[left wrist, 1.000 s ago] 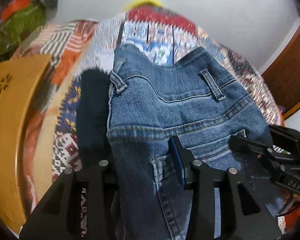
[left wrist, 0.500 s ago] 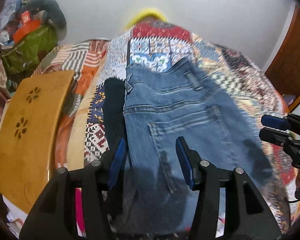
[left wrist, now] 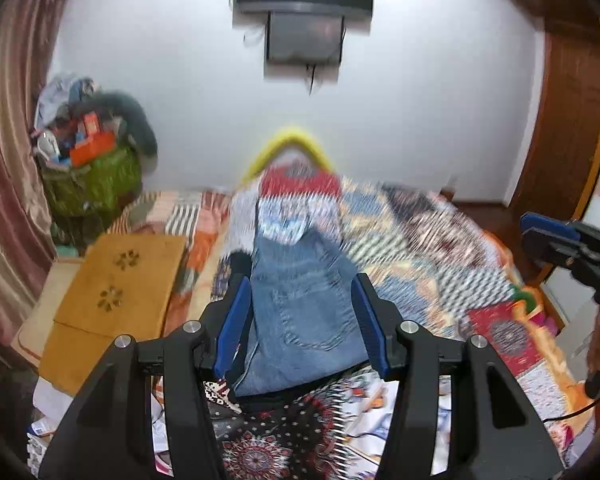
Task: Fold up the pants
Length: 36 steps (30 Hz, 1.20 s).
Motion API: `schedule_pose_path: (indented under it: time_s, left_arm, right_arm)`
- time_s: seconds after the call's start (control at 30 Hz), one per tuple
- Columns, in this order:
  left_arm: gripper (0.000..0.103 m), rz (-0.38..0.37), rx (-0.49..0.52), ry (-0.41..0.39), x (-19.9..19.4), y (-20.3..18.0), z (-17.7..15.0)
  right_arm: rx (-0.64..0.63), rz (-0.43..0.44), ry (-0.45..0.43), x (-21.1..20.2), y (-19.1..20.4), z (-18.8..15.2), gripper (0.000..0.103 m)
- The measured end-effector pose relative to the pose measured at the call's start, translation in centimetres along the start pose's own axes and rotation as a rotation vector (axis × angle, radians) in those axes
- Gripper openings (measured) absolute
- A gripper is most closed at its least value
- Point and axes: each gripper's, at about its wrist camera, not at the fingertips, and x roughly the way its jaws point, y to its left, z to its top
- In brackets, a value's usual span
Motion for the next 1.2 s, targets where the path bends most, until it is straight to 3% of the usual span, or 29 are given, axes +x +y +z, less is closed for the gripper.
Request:
schedule_pose_path:
  time_s: [0.3, 0.5, 0.6, 0.73, 0.9, 0.93, 1.2]
  left_arm:
    - [0.053, 0.048, 0.068, -0.233, -12.0, -4.0, -1.6]
    - [0.069, 0.043, 0.030, -0.318, -16.1, -4.9, -3.5]
    - [0.087, 0.045, 0.004, -0.344, -17.2, -4.9, -4.4]
    - [0.101, 0.047, -0.018, -0.367, -18.2, -4.8, -5.5]
    - [0.103, 0.059, -0.005, -0.388, -18.8, -5.3, -6.2]
    - [0.103, 0.057, -0.005, -0.390, -18.9, -5.5, -6.4]
    - [0.103, 0.035, -0.020, -0.394, -19.1, -5.3, -7.0]
  right_arm:
    - [-0.056, 0.020, -0.206, -9.0, 5.3, -0.5, 0.034]
    - [-0.054, 0.000, -0.303, -12.5, 7.6, -2.6, 0.038]
    - [-0.048, -0.013, -0.331, -13.4, 8.4, -3.6, 0.052]
    - [-0.048, -0.050, -0.358, -14.2, 9.1, -4.3, 0.080]
    - [-0.037, -0.076, -0.377, -14.8, 9.4, -4.3, 0.093]
    - [-0.032, -0.086, -0.386, -15.0, 9.6, -4.4, 0.101]
    - [-0.012, -0.110, -0.393, -15.4, 9.6, -5.0, 0.103]
